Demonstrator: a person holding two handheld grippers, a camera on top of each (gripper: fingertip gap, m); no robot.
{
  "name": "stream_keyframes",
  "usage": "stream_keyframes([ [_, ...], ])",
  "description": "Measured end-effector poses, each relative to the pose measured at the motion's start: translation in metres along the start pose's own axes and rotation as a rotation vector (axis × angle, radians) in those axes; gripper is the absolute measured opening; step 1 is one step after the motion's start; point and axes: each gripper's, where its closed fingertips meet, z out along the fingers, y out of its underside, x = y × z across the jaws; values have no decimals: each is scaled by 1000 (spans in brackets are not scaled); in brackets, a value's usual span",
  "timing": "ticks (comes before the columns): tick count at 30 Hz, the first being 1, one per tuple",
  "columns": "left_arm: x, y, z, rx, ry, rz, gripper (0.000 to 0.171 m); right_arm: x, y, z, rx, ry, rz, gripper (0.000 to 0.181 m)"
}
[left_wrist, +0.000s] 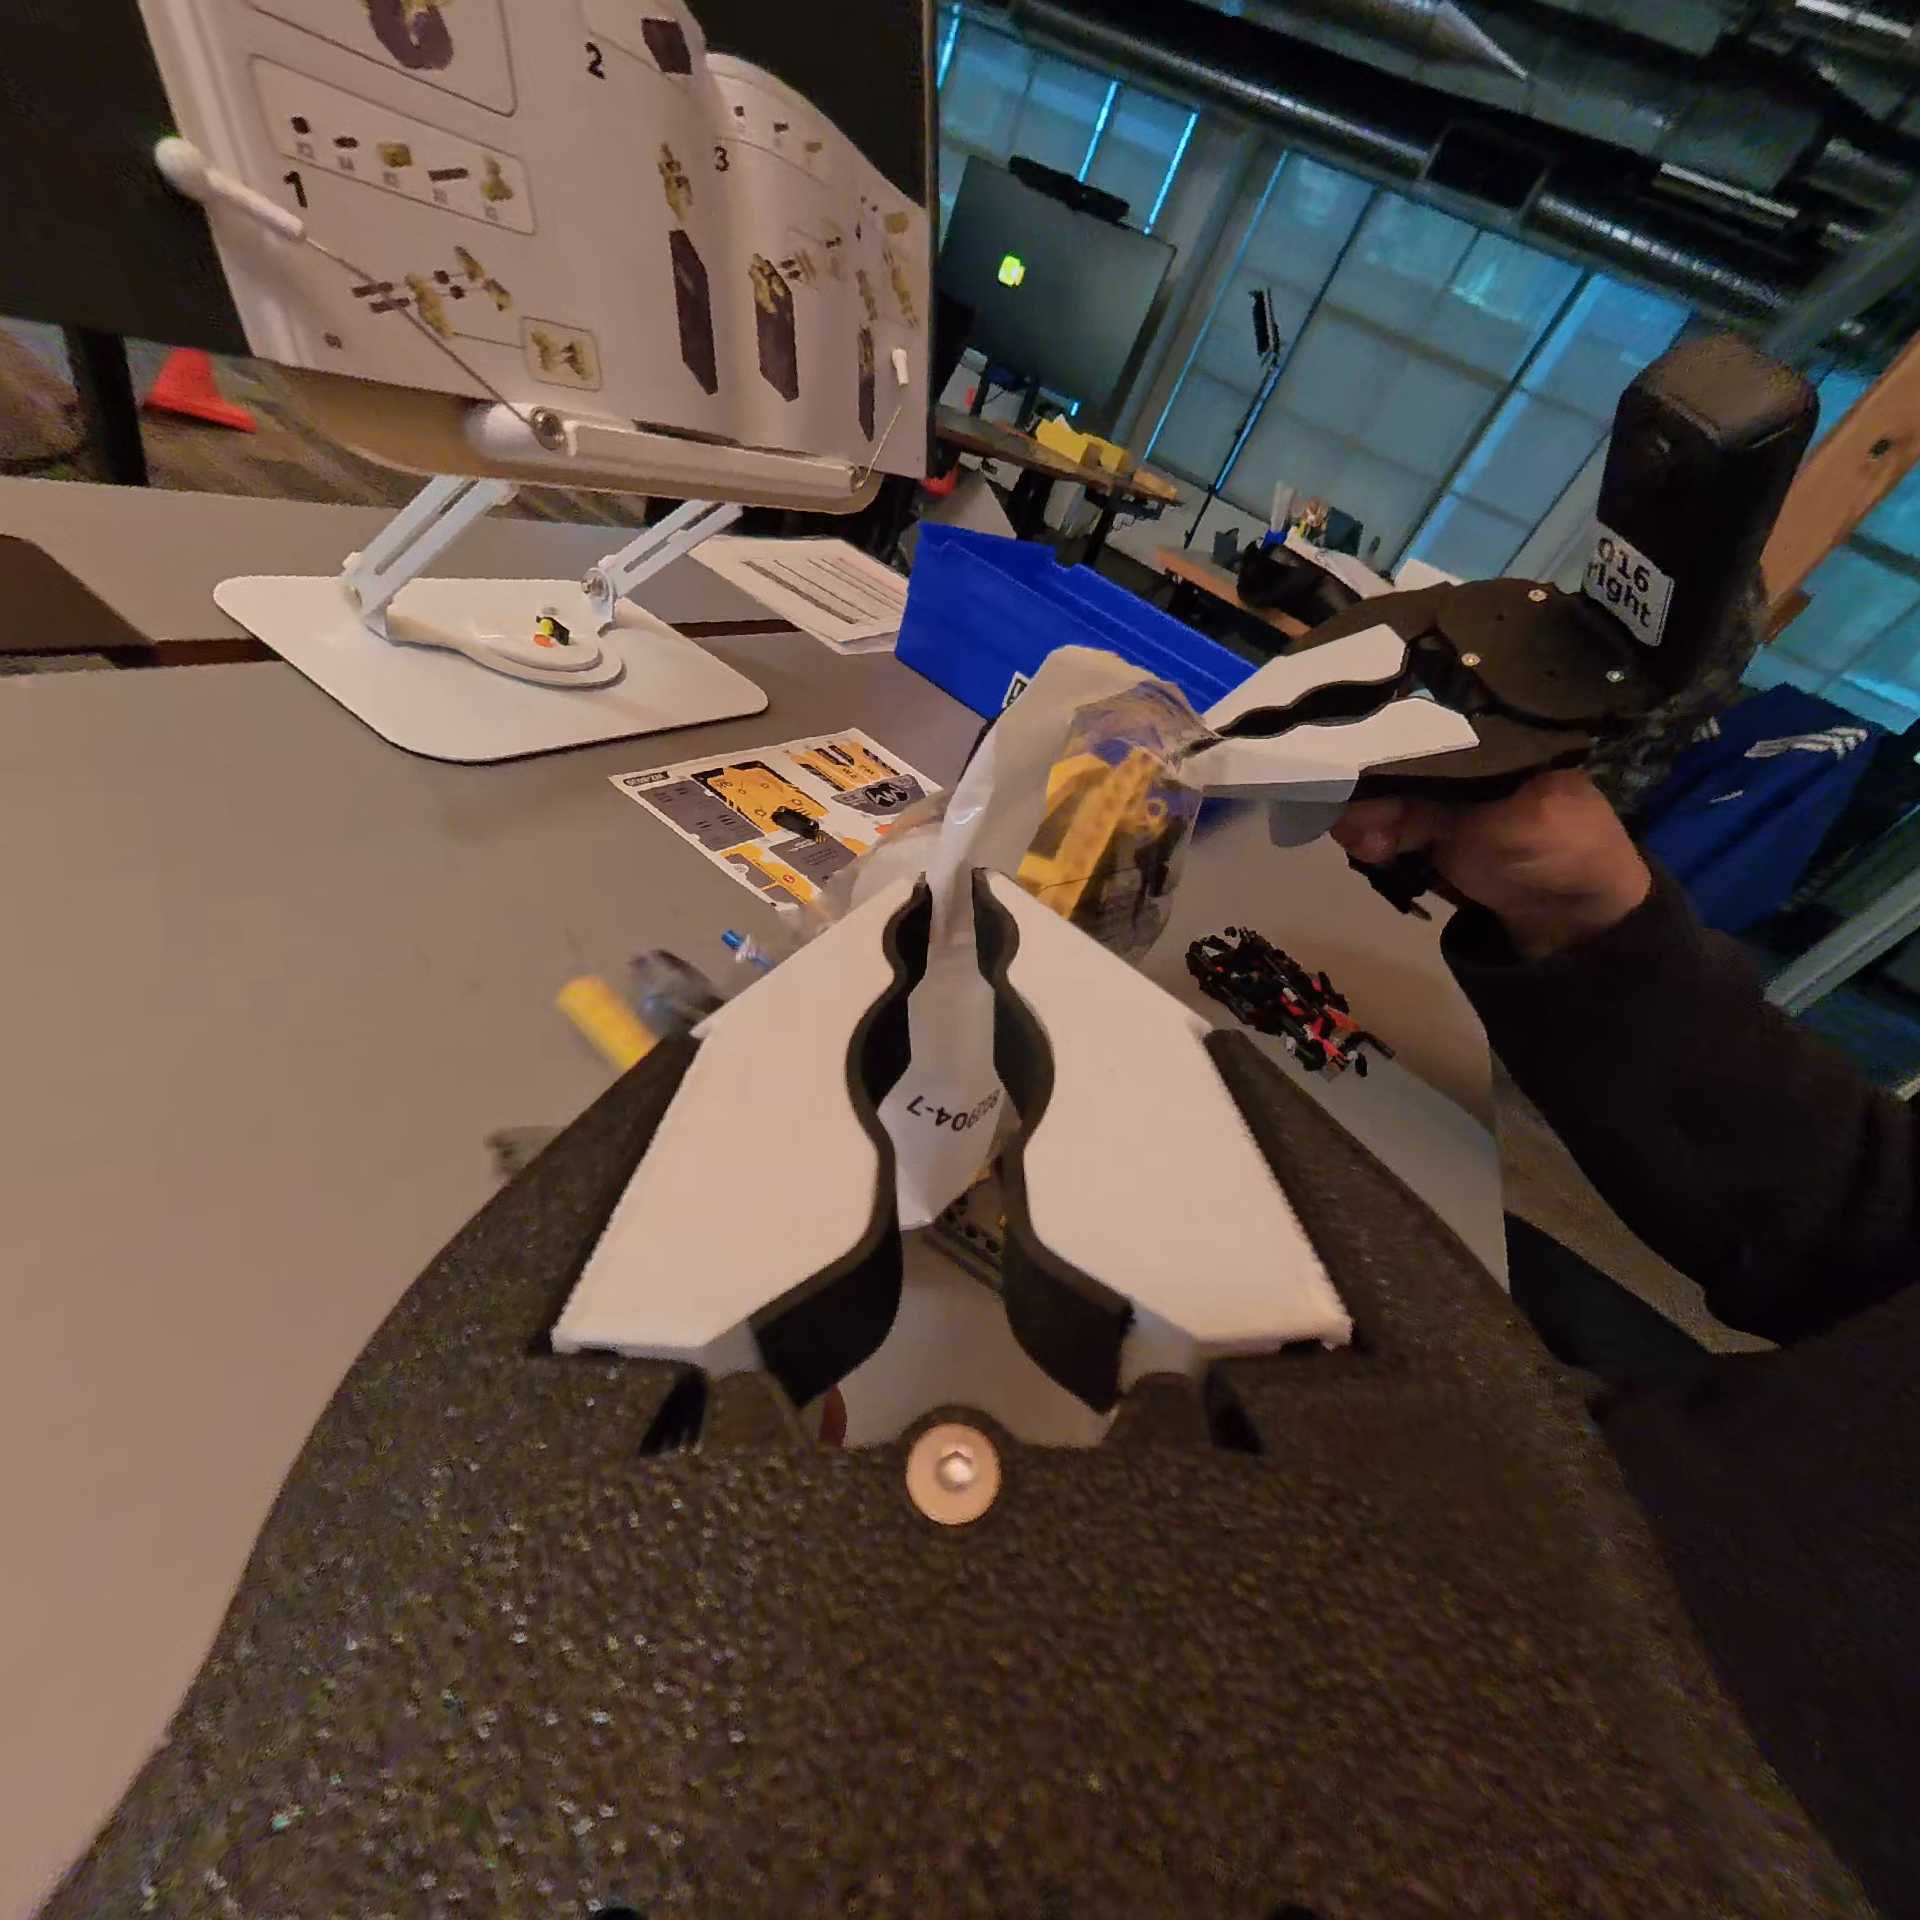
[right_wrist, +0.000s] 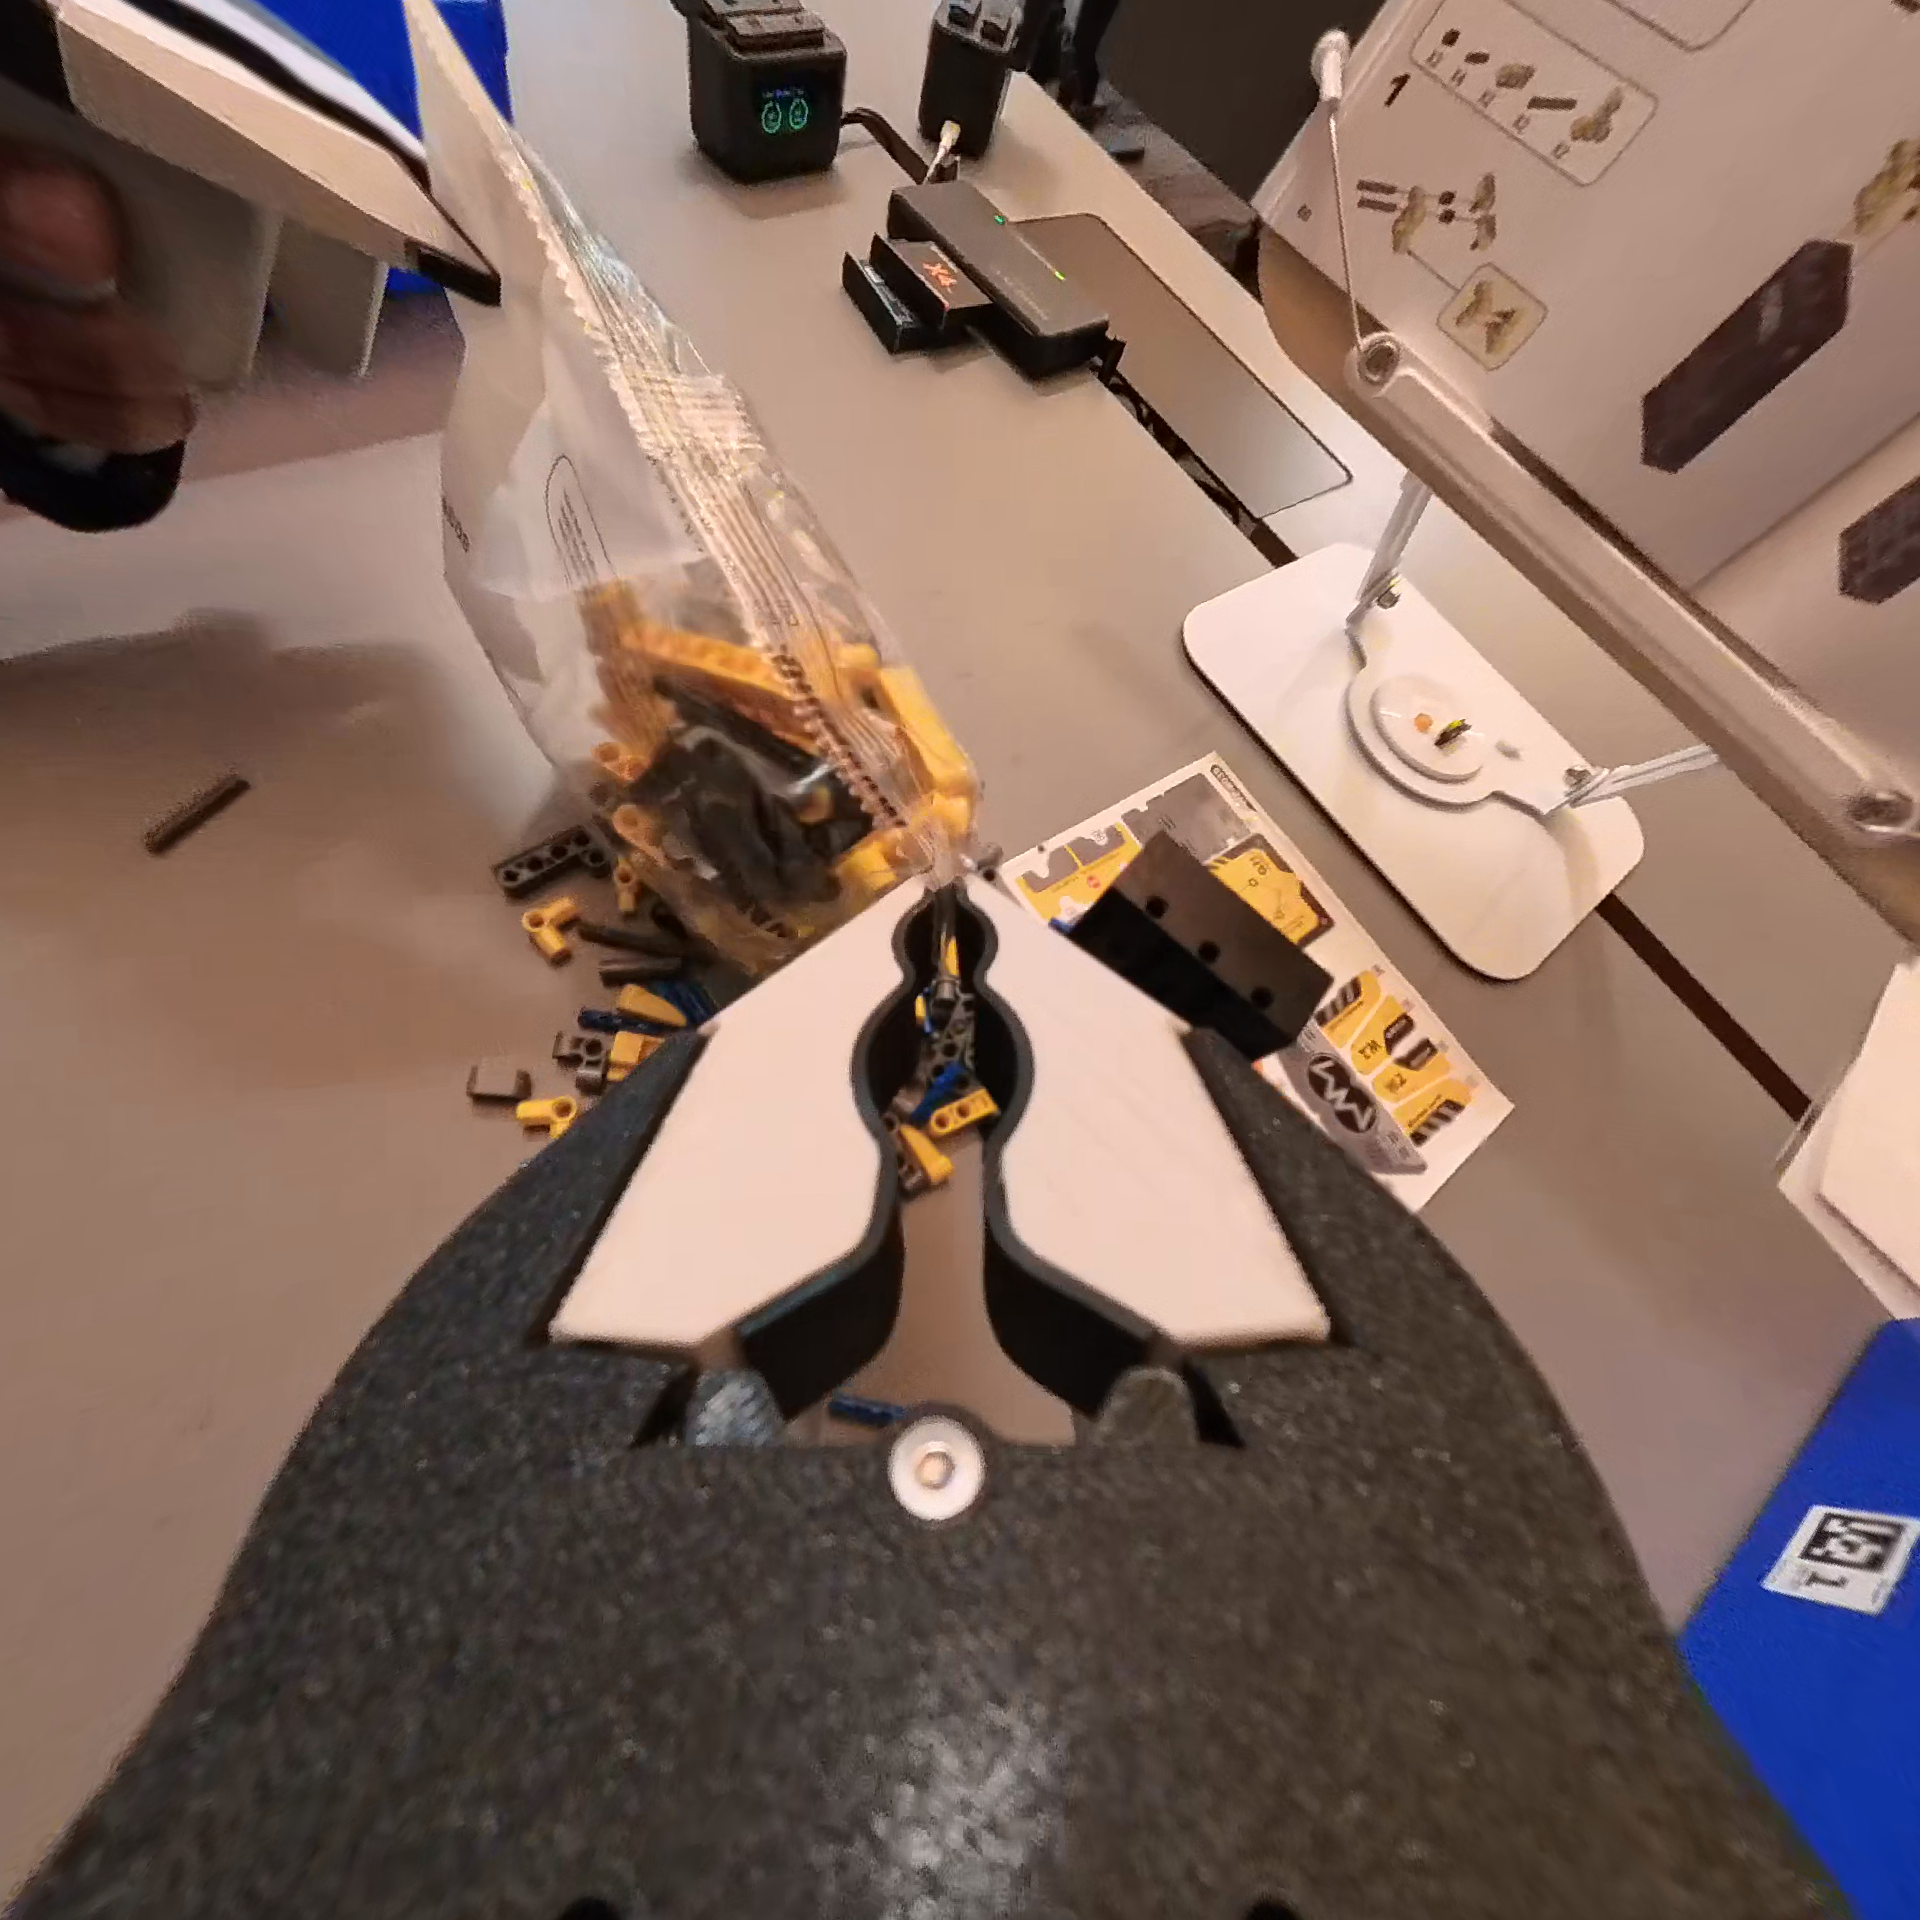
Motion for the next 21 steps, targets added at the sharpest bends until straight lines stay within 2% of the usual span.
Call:
stream_keyframes([
  [8, -7, 7, -4, 2, 18, -38, 8, 1, -4, 5, -24, 10, -20, 0],
  [21, -11, 1, -8, 51, 32, -75, 8, 2, -20, 4, -23, 35, -65, 0],
])
